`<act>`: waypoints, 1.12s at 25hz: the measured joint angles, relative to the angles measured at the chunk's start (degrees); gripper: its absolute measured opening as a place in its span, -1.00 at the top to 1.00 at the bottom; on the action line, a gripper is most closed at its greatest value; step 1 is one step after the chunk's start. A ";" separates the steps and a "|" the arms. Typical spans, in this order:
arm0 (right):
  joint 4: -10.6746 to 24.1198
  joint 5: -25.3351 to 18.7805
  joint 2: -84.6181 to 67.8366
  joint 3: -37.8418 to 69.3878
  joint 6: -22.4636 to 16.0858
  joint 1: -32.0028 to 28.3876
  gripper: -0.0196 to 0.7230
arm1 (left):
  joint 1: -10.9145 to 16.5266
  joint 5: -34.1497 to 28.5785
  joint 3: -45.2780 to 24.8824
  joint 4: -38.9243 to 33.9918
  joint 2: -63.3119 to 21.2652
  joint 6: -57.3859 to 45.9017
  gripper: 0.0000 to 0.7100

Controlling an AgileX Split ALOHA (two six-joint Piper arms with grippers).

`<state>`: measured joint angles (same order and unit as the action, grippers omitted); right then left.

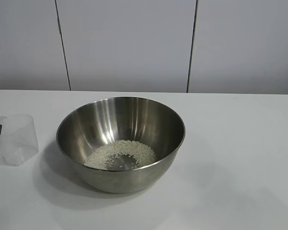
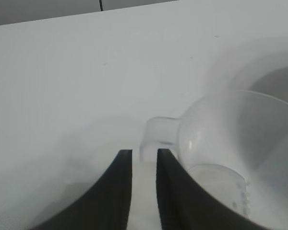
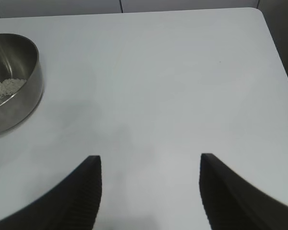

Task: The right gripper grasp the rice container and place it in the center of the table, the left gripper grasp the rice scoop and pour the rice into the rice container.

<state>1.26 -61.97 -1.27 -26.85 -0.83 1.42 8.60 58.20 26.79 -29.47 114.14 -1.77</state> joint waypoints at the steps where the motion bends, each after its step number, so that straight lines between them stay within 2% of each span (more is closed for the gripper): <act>1: 0.00 0.00 0.00 0.00 0.00 0.00 -0.15 | 0.00 0.00 -0.15 0.00 0.00 -0.13 0.44; 5: 0.00 0.00 0.00 0.00 0.00 0.00 -0.15 | 0.00 -0.13 -1.68 0.38 0.00 -0.43 0.34; 12: 0.00 0.00 0.00 0.00 0.00 0.00 -0.15 | 0.28 -1.51 -3.39 6.13 -0.11 -0.68 0.31; 15: 0.00 0.00 0.00 0.00 0.00 0.00 -0.15 | 2.18 -2.29 -2.84 6.30 -1.14 -2.92 0.31; 18: 0.00 -0.06 0.00 0.00 0.00 0.00 -0.15 | 6.19 -3.88 -1.04 4.95 -3.17 -5.69 0.31; 22: 0.00 -0.06 0.00 0.00 0.00 0.00 -0.15 | 10.28 -9.92 3.68 0.21 -7.21 -9.88 0.31; 25: 0.00 0.00 0.00 0.00 -0.05 0.00 -0.15 | 10.86 -16.92 7.60 -1.61 -12.95 -14.25 0.31; 28: 0.00 0.00 0.00 0.00 -0.05 0.00 -0.15 | 10.86 -19.84 10.24 -4.07 -21.25 -19.50 0.31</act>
<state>1.26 -61.97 -1.27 -26.85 -0.88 1.42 19.46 38.35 37.04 -33.53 92.89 -21.27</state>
